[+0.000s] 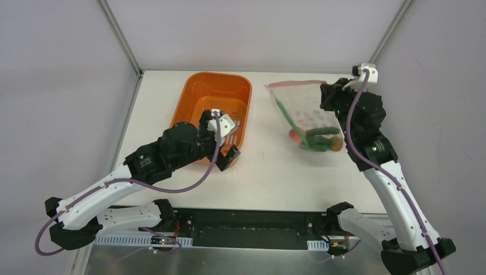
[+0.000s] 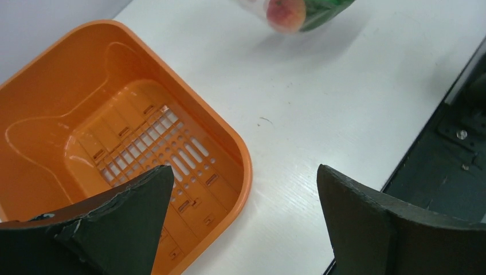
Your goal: Place the food in the zip-top bag and seal the zipper
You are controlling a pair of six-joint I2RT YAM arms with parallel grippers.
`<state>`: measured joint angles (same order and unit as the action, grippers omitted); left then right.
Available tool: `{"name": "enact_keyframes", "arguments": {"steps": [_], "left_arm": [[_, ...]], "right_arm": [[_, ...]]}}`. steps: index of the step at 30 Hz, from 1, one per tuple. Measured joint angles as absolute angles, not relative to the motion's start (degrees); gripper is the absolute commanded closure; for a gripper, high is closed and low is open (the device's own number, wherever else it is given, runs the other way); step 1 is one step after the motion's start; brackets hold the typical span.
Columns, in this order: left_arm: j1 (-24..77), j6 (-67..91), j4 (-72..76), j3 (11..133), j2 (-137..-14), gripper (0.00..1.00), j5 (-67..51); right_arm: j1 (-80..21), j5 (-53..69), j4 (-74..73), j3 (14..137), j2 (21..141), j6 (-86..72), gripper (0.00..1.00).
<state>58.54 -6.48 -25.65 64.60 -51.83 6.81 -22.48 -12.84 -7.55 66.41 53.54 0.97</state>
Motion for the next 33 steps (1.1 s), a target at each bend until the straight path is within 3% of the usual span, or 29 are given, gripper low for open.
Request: {"name": "enact_keyframes", "arguments": {"steps": [4, 9, 12, 13, 15, 17, 18, 22, 27, 33], "left_arm": [[55.88, -3.38, -23.38, 61.19, -47.46, 0.01, 9.61], [50.06, 1.37, -22.26, 56.25, -44.34, 0.01, 10.79], [46.94, 4.03, -22.39, 55.22, -44.53, 0.01, 10.76], [46.17, 4.71, -22.24, 55.22, -44.84, 0.01, 10.74], [44.93, 6.15, -22.22, 55.22, -45.58, 0.01, 10.74], [44.36, 7.18, -22.24, 55.22, -46.37, 0.01, 10.70], [44.14, 7.68, -22.22, 55.22, -46.72, 0.01, 10.66], [43.38, 8.99, -22.17, 55.22, -47.05, 0.01, 10.48], [40.34, 10.09, -22.24, 55.46, -48.56, 0.01, 9.28], [31.18, 12.38, -23.27, 60.10, -60.53, 0.01, 0.91]], "right_arm": [[-21.96, -8.69, -8.40, 70.02, 56.07, 4.62, 0.99], [-21.85, 6.24, -9.93, 58.22, 46.68, 3.60, 0.93], [-21.85, 15.62, -11.11, 47.99, 40.66, -0.89, 0.77], [-21.85, 17.80, -11.81, 45.95, 39.83, -1.93, 0.66], [-21.85, 22.94, -14.31, 42.98, 39.09, -4.38, 0.66], [-21.87, 27.05, -17.34, 42.26, 39.51, -5.72, 0.38], [-21.87, 28.62, -18.37, 42.37, 39.42, -6.13, 0.35], [-21.89, 30.41, -20.49, 44.07, 37.41, -6.46, 0.29], [-21.89, 27.14, -18.06, 44.42, 32.23, -8.73, 0.28], [-21.89, 26.50, -14.24, 41.45, 33.36, -14.52, 0.29]]}}
